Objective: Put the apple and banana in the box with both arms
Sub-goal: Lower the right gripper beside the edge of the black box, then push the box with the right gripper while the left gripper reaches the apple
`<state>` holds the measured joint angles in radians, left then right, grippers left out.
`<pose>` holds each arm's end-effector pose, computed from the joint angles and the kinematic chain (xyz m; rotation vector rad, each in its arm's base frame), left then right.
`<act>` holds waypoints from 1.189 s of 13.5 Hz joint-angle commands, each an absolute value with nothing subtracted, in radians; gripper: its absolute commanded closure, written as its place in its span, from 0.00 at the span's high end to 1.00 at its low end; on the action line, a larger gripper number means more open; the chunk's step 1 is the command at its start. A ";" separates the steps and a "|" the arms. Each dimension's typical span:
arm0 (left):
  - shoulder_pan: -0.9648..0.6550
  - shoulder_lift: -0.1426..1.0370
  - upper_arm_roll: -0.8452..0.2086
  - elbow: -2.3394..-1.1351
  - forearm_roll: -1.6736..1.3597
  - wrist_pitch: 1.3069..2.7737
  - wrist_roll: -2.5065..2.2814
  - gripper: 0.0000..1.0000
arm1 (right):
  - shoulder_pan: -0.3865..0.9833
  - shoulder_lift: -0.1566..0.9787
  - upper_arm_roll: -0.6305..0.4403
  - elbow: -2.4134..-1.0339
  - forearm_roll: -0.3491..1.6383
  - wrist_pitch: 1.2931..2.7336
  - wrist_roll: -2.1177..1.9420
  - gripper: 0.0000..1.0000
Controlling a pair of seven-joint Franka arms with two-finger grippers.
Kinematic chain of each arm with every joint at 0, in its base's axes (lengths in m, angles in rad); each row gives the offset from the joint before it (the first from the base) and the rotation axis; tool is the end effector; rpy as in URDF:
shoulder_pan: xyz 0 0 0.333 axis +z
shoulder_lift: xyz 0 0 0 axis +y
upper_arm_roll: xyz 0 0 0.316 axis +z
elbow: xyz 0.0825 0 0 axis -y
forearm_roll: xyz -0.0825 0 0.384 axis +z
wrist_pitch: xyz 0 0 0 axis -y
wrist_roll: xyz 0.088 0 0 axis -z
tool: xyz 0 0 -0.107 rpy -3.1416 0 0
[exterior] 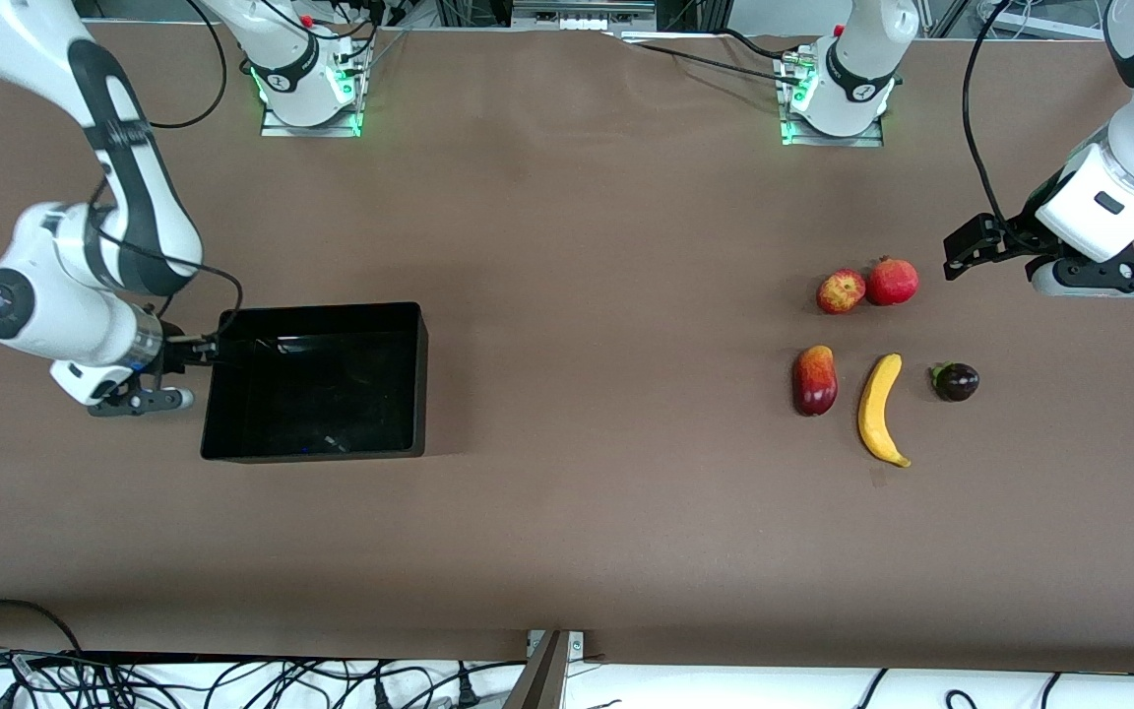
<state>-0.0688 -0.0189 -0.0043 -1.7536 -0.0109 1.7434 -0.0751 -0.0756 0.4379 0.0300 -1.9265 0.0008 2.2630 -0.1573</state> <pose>0.5562 -0.0417 0.5630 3.1303 0.0060 0.0123 0.6129 -0.0287 0.2531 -3.1095 -0.1696 0.1548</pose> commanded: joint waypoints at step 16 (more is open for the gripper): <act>-0.075 -0.005 -0.005 -1.717 0.003 1.723 -0.064 1.00 | 0.167 0.469 0.067 -1.613 0.029 2.052 -0.011 0.00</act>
<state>-0.0700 -0.0187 -0.0044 -1.7493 -0.0109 1.7434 -0.0751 0.0555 0.4516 0.0699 -1.6938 0.0100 2.0965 -0.0974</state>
